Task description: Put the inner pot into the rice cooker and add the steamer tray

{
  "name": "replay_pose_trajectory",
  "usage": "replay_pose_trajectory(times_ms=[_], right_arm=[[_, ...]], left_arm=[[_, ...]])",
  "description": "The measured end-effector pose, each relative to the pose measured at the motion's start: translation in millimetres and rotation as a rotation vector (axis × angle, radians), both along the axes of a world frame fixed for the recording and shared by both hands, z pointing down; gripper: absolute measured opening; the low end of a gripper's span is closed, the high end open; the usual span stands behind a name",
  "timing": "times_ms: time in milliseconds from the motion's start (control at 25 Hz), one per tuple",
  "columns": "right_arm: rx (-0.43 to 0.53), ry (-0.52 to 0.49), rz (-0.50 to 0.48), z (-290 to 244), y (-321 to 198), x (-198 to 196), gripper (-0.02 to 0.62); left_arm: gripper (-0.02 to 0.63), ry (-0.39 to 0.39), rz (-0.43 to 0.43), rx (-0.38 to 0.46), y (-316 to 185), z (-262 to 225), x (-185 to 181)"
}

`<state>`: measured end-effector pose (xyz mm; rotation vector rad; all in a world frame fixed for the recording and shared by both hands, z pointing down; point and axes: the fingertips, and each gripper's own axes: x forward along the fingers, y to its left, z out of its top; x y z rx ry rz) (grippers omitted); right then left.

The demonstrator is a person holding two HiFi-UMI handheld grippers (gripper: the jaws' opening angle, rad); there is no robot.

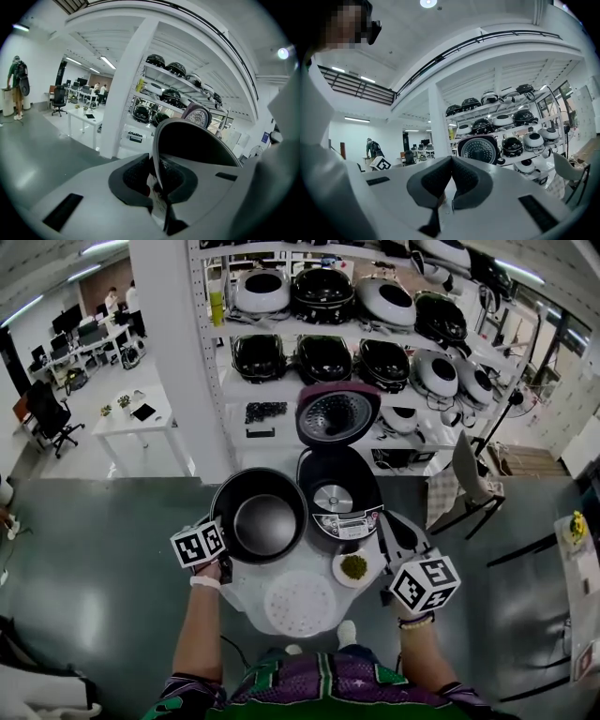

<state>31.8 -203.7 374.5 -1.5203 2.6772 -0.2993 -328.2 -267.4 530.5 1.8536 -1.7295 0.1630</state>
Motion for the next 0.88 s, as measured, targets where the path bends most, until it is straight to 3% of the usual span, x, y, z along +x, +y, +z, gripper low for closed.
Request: replay_pose_trajectory(times_ms=[880], right_arm=[[0.013,-0.040,-0.055,-14.4,-75.4,95.3,0.005]], left_arm=[[0.035,-0.004,0.026,0.098,-102.5,-75.1,121.9]])
